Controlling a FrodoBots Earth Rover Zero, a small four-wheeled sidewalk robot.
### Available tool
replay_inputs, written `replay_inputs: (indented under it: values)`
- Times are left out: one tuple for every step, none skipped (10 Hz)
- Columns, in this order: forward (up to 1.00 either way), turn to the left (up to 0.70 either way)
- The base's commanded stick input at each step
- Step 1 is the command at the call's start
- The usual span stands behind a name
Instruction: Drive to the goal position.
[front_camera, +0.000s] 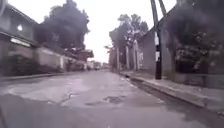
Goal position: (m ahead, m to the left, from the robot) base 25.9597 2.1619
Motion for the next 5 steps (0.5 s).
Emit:
replay_inputs:
  values:
    - [0.70,0.00]
    - [0.70,0.00]
    - [0.70,0.00]
    - [0.70,0.00]
    - [0.70,0.00]
